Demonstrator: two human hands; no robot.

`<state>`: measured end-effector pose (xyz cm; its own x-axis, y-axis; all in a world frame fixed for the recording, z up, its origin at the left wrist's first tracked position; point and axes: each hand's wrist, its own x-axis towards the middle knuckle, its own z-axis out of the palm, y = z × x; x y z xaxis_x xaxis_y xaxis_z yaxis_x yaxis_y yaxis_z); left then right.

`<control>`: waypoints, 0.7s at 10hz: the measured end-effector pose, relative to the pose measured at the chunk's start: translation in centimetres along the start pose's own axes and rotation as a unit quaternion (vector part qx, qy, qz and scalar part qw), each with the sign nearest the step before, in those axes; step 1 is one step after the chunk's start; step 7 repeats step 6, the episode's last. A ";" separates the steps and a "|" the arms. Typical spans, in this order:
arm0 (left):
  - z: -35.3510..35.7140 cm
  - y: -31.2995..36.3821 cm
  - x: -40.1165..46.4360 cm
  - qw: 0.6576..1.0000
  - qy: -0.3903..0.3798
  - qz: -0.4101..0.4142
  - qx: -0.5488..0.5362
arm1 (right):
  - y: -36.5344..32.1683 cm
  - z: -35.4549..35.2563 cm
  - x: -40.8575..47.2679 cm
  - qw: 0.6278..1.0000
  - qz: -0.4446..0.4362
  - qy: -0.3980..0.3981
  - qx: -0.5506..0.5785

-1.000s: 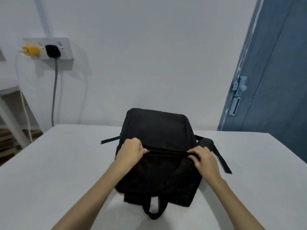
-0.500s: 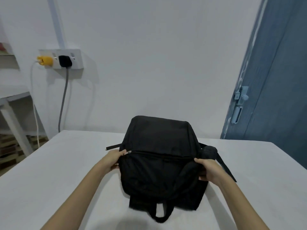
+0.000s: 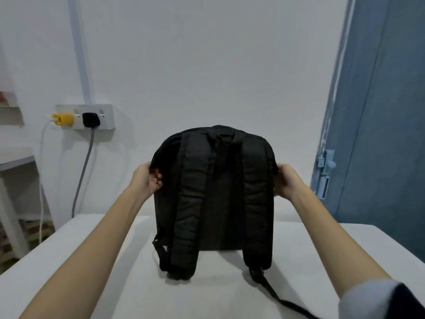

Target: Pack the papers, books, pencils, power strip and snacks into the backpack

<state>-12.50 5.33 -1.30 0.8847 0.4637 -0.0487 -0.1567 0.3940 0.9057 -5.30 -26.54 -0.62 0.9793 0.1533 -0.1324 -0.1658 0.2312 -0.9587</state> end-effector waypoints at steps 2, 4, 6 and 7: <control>1.2 0.1 3.0 0.999 -0.016 0.015 0.037 | -0.2 3.0 3.7 0.998 -0.040 0.045 0.034; 3.4 -4.4 3.8 0.942 -0.074 0.144 0.294 | 4.0 5.5 8.7 0.988 -0.106 0.030 -0.108; -1.3 -15.8 4.4 0.767 0.006 0.374 0.521 | 15.2 4.0 7.3 0.903 -0.277 0.203 -0.259; -1.3 -15.8 4.4 0.767 0.006 0.374 0.521 | 15.2 4.0 7.3 0.903 -0.277 0.203 -0.259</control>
